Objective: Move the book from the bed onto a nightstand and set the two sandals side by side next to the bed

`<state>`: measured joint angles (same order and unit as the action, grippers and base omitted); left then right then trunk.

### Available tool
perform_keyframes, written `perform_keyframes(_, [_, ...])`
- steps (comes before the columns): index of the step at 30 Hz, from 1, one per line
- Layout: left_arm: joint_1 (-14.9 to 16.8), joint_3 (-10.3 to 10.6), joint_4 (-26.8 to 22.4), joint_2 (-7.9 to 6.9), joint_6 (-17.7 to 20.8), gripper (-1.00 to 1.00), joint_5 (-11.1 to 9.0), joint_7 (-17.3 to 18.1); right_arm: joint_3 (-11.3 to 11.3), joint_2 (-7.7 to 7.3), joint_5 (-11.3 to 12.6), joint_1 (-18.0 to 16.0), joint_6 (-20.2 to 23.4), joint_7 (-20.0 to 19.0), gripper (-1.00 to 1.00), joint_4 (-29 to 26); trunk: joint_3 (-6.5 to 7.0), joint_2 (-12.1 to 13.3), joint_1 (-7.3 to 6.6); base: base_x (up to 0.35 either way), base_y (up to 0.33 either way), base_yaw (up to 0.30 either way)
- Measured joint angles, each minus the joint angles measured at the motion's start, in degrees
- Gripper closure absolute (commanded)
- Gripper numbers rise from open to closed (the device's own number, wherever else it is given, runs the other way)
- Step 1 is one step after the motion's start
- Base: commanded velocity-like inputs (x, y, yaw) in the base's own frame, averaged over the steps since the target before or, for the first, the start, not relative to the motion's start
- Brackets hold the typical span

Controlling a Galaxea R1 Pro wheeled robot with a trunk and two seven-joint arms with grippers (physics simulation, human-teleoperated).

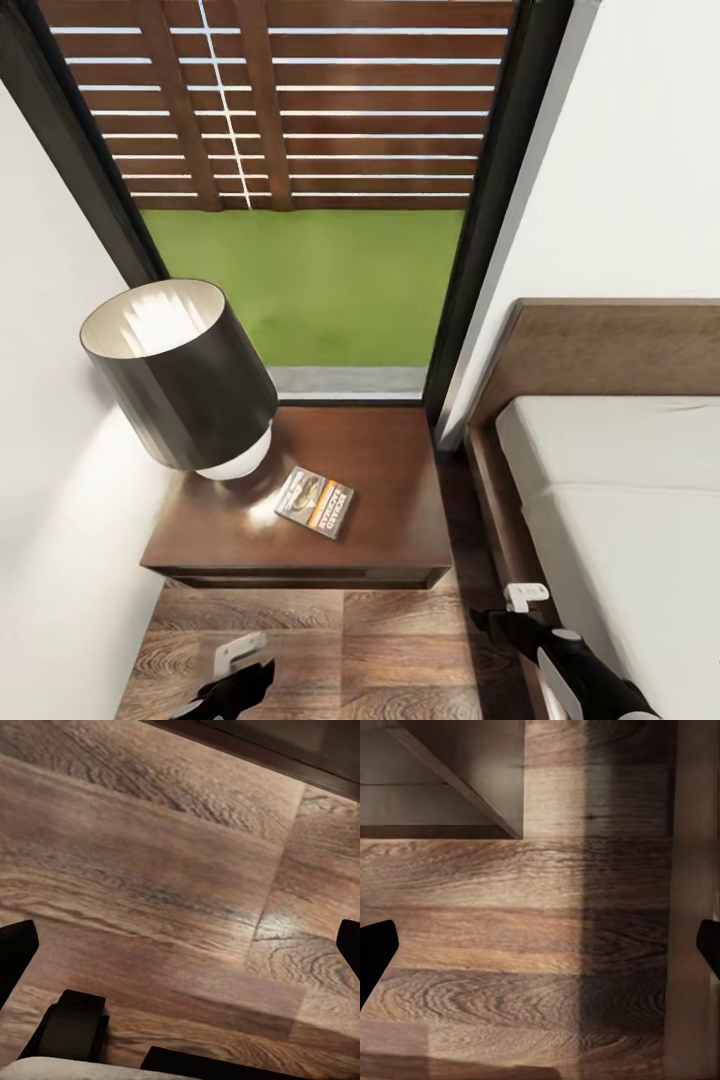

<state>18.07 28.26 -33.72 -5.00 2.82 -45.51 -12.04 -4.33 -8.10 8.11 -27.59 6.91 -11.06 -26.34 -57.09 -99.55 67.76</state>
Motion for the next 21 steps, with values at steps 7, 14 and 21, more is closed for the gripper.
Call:
perform_keyframes(7, [0.0,0.2,1.6,0.01,-0.2,-1.0,0.0,0.1,-0.4,0.0,0.0,0.0,-0.9,0.5,-1.0,4.4,1.26,2.8,-1.54,0.0,0.0,0.0])
perform_keyframes(14, [0.0,0.3,6.0,0.17,-0.4,-1.0,0.0,1.0,-0.5,1.73,0.1,0.0,-0.4,5.6,-1.0,9.2,2.51,5.6,-3.07,0.0,0.0,0.0])
perform_keyframes(21, [0.0,0.2,11.3,0.37,-0.5,-1.0,0.0,3.5,-0.7,3.16,0.0,0.0,-0.4,6.5,-1.0,15.5,3.77,8.4,-4.61,0.0,0.0,0.0])
